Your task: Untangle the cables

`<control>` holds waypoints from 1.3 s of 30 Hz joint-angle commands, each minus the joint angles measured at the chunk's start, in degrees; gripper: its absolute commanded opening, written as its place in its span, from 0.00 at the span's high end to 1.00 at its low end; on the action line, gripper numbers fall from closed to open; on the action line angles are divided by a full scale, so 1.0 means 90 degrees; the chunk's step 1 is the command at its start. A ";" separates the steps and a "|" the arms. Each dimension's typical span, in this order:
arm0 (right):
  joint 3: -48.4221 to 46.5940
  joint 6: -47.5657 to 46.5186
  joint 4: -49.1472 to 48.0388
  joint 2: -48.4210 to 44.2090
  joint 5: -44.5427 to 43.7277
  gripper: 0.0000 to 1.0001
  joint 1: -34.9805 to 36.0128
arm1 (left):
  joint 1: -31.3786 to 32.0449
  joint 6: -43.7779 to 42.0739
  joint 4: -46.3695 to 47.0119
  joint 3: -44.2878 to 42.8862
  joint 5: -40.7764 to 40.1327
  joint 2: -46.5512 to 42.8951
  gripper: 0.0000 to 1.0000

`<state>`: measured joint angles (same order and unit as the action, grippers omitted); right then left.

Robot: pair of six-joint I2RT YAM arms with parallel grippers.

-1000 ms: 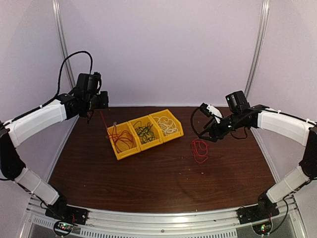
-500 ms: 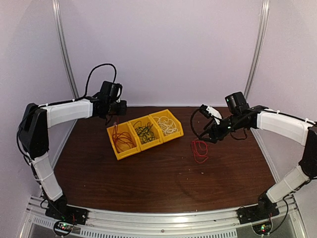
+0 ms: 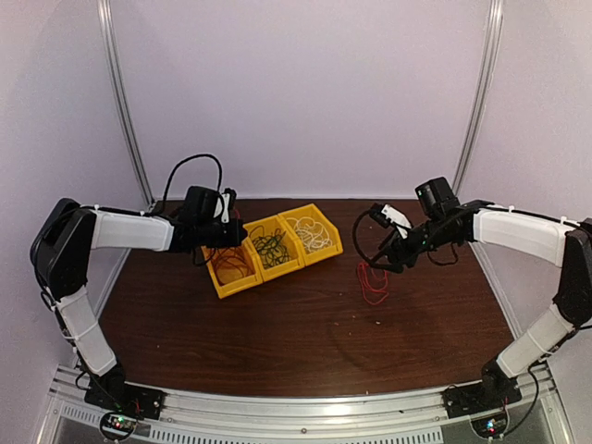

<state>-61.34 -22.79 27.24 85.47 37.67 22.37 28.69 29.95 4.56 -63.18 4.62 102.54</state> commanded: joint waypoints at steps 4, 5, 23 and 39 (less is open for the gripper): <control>0.0012 -0.0129 0.0058 -0.0016 0.0118 0.28 -0.0025 | 0.0064 0.0820 0.1519 0.0708 0.0534 -0.0253 1.00; 0.0018 -0.0134 0.0059 -0.0020 0.0112 0.28 -0.0025 | 0.0064 0.0916 0.1658 0.0850 0.0513 -0.0289 1.00; -0.0038 -0.0105 0.0107 -0.0020 0.0145 0.28 -0.0021 | 0.0113 0.0679 -0.0082 0.0403 -0.0009 -0.1267 0.49; -0.0047 -0.0165 0.0152 0.0044 0.0113 0.28 0.0005 | -0.0134 -0.0417 -0.2706 -0.2005 -0.1365 -0.0577 0.45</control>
<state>-61.34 -23.79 27.73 85.73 38.61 22.37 28.93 30.76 -12.62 -72.40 -3.73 93.32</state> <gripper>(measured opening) 0.722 0.530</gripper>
